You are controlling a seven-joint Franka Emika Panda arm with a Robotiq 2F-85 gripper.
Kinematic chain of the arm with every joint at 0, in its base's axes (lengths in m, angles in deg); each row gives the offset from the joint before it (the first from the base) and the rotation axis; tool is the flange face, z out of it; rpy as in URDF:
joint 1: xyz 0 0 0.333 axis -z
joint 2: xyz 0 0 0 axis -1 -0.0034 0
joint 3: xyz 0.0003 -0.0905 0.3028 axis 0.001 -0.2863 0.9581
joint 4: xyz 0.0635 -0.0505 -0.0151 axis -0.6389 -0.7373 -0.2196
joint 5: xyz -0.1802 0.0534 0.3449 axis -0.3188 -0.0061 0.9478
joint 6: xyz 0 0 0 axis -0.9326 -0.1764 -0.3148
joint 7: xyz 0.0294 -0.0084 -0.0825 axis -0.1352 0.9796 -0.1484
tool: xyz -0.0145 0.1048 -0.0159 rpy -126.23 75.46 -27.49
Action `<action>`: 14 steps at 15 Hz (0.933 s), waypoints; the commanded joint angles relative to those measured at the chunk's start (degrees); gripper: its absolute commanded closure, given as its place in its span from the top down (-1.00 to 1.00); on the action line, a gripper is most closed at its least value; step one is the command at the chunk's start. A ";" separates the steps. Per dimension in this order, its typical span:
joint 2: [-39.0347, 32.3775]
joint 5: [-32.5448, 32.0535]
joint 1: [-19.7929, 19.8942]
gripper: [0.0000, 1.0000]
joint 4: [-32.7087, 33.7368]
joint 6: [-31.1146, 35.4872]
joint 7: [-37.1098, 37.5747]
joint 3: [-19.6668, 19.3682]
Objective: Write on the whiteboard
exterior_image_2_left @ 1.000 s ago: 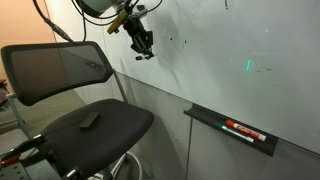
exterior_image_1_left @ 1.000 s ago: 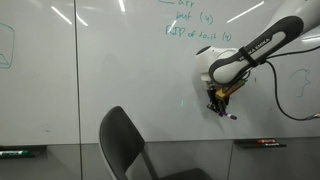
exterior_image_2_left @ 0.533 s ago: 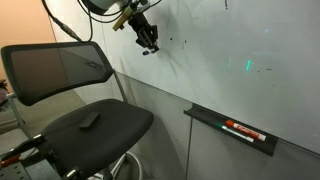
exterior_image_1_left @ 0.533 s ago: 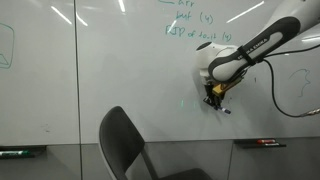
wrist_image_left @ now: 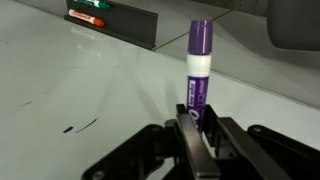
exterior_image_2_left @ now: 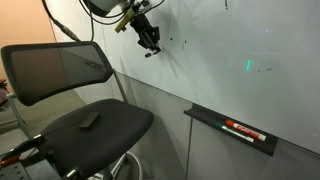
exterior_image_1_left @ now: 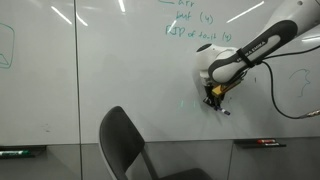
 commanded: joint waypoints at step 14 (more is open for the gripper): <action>-3.53 -0.95 2.39 -0.80 -1.07 6.62 5.70 -5.04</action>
